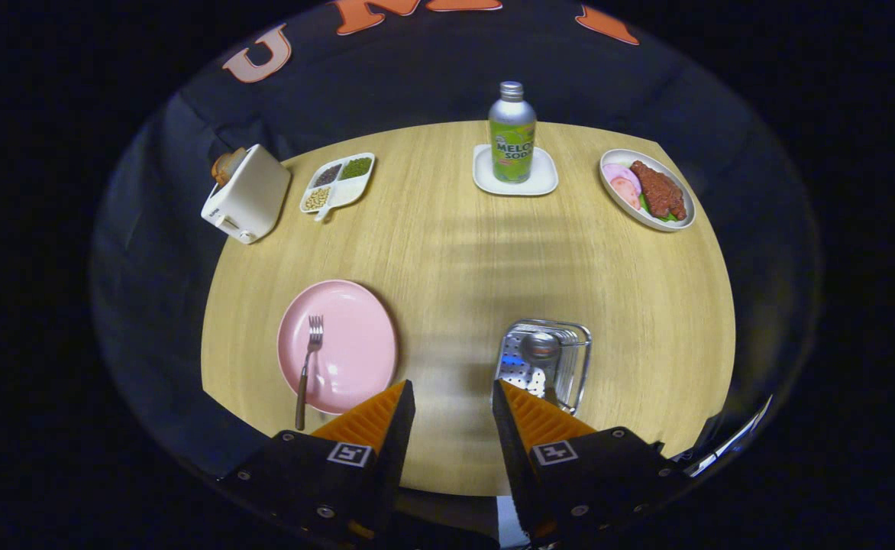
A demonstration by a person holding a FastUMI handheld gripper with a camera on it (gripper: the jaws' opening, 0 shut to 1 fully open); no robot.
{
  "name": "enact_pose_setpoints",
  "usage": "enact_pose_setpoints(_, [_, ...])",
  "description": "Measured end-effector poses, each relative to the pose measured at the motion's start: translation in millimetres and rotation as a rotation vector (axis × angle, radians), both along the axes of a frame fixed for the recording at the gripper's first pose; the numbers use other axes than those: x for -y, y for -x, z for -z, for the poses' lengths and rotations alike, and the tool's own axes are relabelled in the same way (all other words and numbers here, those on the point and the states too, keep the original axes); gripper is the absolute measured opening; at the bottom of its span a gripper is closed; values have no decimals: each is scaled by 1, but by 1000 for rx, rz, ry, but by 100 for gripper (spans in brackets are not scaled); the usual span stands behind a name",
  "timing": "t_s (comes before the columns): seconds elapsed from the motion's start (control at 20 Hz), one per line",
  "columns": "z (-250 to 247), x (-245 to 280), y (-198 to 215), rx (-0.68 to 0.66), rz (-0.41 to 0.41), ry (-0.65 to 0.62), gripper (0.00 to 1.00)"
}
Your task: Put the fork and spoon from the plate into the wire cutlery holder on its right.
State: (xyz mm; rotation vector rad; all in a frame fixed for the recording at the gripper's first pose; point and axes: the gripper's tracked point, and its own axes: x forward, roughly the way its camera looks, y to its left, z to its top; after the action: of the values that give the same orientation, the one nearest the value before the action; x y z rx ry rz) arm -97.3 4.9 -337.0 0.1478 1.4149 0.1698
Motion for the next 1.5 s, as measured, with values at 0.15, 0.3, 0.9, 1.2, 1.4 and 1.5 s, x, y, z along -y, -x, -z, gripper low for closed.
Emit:
enact_pose_setpoints(0.15, [-7,-46,-3,28,-54,-26,71])
enact_pose_setpoints(0.3, [-2,-101,2,10,-54,-58,81])
enact_pose_setpoints(0.9, [84,-197,44,-182,-100,16,85])
enact_pose_setpoints(1.2, [111,-199,45,-226,-102,80,58])
enact_pose_setpoints(1.4, [119,-205,54,-289,-87,89,33])
enact_pose_setpoints(1.5, [122,-207,58,-302,-85,83,20])
